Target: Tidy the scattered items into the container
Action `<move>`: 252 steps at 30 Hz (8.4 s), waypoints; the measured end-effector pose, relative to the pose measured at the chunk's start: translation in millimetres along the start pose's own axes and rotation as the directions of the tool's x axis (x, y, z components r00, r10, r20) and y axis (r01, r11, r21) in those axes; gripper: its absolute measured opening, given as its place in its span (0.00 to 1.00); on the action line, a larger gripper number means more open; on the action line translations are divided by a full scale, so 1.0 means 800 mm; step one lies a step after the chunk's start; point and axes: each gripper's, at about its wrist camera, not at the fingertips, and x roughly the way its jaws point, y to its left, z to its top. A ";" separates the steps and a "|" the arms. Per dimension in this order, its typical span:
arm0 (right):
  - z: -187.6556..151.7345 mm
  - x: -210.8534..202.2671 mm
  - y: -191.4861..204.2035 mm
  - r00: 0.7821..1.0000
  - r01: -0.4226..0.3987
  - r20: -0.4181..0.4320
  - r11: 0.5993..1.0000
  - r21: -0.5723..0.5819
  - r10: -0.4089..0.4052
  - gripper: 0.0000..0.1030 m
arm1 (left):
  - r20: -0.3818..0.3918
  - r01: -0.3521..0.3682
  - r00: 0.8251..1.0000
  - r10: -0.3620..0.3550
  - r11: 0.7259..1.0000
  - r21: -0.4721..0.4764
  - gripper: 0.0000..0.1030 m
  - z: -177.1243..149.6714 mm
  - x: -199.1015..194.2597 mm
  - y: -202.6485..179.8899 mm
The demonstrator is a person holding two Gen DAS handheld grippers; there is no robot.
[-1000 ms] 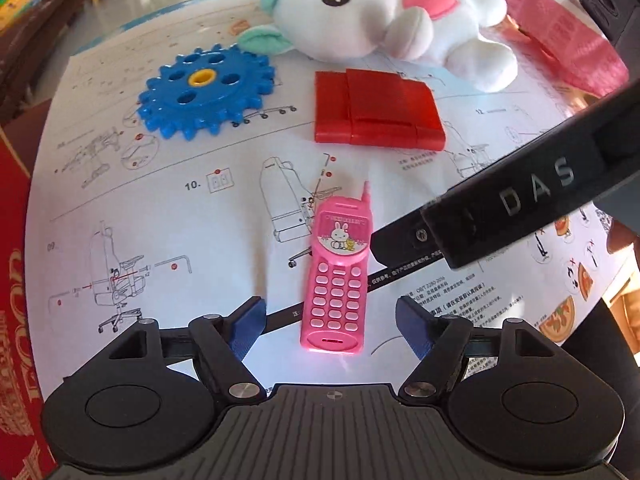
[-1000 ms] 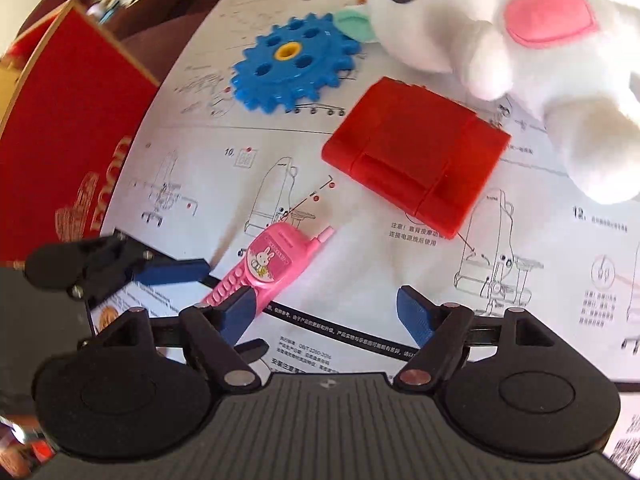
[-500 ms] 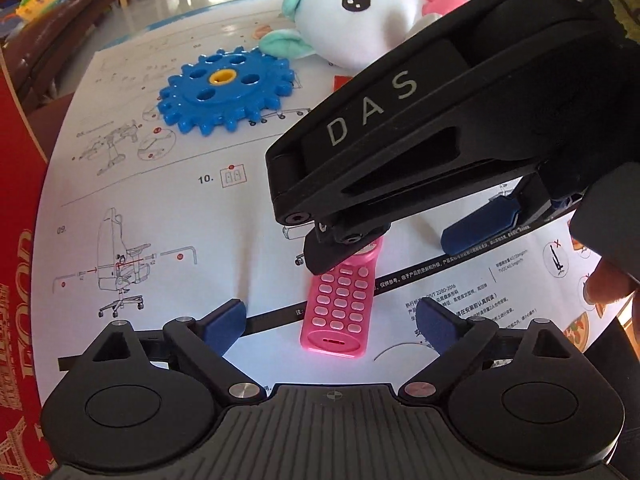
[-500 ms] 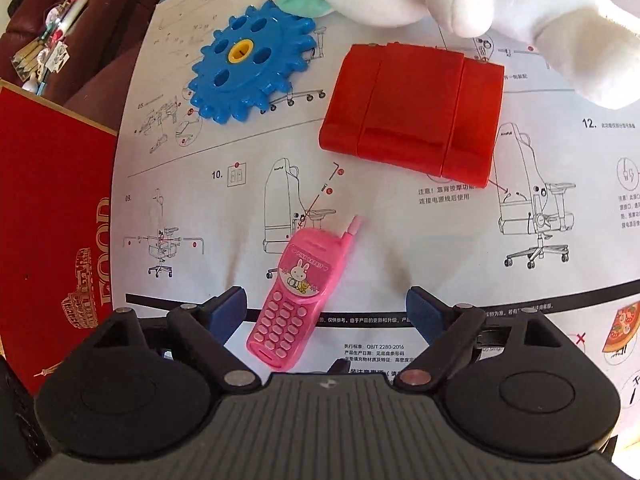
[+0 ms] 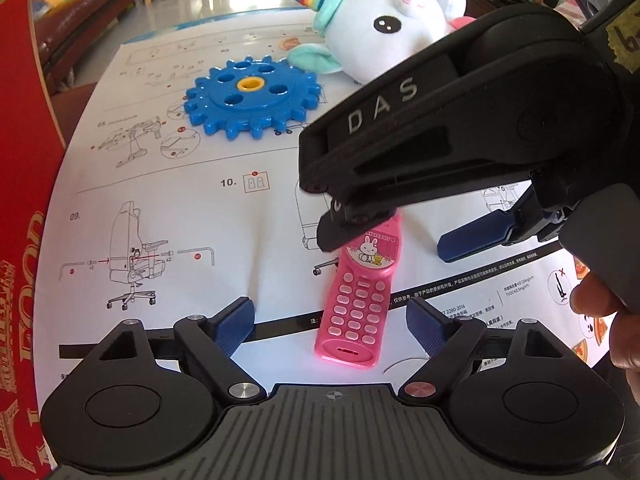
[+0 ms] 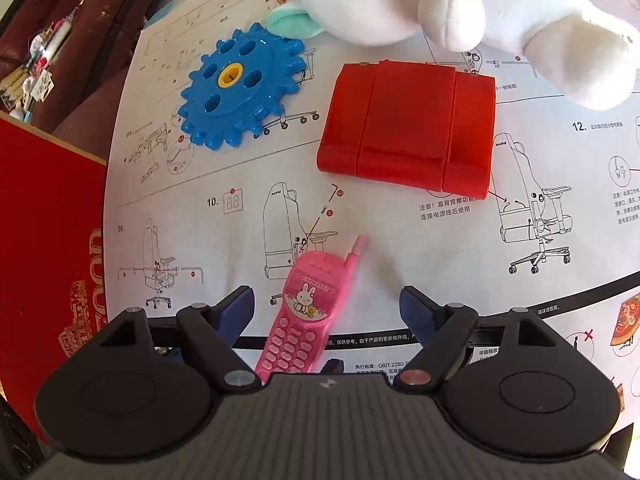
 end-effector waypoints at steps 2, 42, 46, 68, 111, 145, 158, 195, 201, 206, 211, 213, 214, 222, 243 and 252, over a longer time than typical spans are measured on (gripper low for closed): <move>0.001 -0.001 0.000 1.000 -0.003 0.012 1.000 0.012 0.003 0.76 | 0.003 0.004 1.000 -0.004 1.000 -0.003 0.88 -0.001 -0.001 0.001; 0.007 0.022 0.051 0.998 0.042 0.056 0.967 -0.252 -0.029 0.63 | 0.075 0.000 0.997 -0.009 0.993 0.115 0.31 -0.013 -0.009 -0.005; 0.002 0.021 0.050 0.994 0.081 0.096 0.949 -0.306 -0.054 0.43 | 0.079 0.020 0.997 -0.026 0.997 0.080 0.38 -0.012 -0.008 0.000; 0.010 0.015 0.022 0.999 -0.016 0.034 0.988 -0.155 0.022 0.50 | 0.144 -0.041 0.989 0.017 0.985 0.167 0.32 -0.016 -0.014 -0.020; -0.039 -0.069 0.037 0.982 -0.082 0.150 0.970 -0.229 0.118 0.42 | 0.203 -0.075 0.978 0.048 0.989 0.125 0.32 -0.027 -0.095 -0.037; -0.239 -0.195 0.362 0.878 -0.318 -0.077 0.457 -0.830 0.472 0.42 | 0.408 -0.345 0.746 0.526 0.829 -0.439 0.33 -0.181 -0.406 0.081; -0.218 -0.177 0.343 0.881 -0.328 -0.045 0.541 -0.774 0.471 0.84 | 0.313 -0.329 0.779 0.543 0.779 -0.533 0.96 -0.198 -0.402 0.099; -0.087 -0.191 0.151 0.867 -0.306 0.193 0.796 -0.522 0.460 0.90 | 0.409 -0.277 0.850 0.332 0.942 -0.189 0.97 -0.067 -0.318 0.005; -0.047 -0.168 0.055 0.901 -0.220 0.278 0.903 -0.368 0.333 0.90 | 0.340 -0.223 0.909 0.241 0.971 -0.092 0.97 -0.038 -0.257 -0.026; -0.024 -0.135 -0.016 0.934 -0.143 0.288 0.959 -0.244 0.213 0.90 | 0.276 -0.161 0.946 0.169 0.986 -0.051 0.97 -0.013 -0.195 -0.044; -0.005 -0.108 -0.062 0.949 -0.104 0.281 0.982 -0.158 0.145 0.90 | 0.219 -0.126 0.967 0.129 0.992 -0.027 0.97 0.008 -0.128 -0.054; 0.003 -0.098 -0.069 0.951 -0.095 0.278 0.985 -0.144 0.132 0.90 | 0.201 -0.109 0.973 0.111 0.994 -0.019 0.97 0.014 -0.103 -0.060; 0.008 -0.093 -0.071 0.952 -0.089 0.278 0.986 -0.142 0.126 0.90 | 0.192 -0.104 0.976 0.104 0.994 -0.013 0.97 0.017 -0.091 -0.063; 0.051 -0.041 -0.070 0.963 -0.021 0.265 0.990 -0.140 0.058 0.90 | 0.189 -0.045 0.981 0.041 0.999 0.016 0.97 0.051 -0.019 -0.070; 0.088 0.004 -0.063 0.975 -0.024 0.207 0.971 -0.236 0.074 0.97 | 0.175 0.009 0.984 -0.030 0.993 0.120 0.97 0.091 0.063 -0.069; 0.059 -0.004 -0.066 0.979 -0.160 0.085 0.961 -0.223 0.183 0.97 | 0.146 0.106 0.982 -0.124 0.987 0.123 0.99 0.064 0.052 -0.053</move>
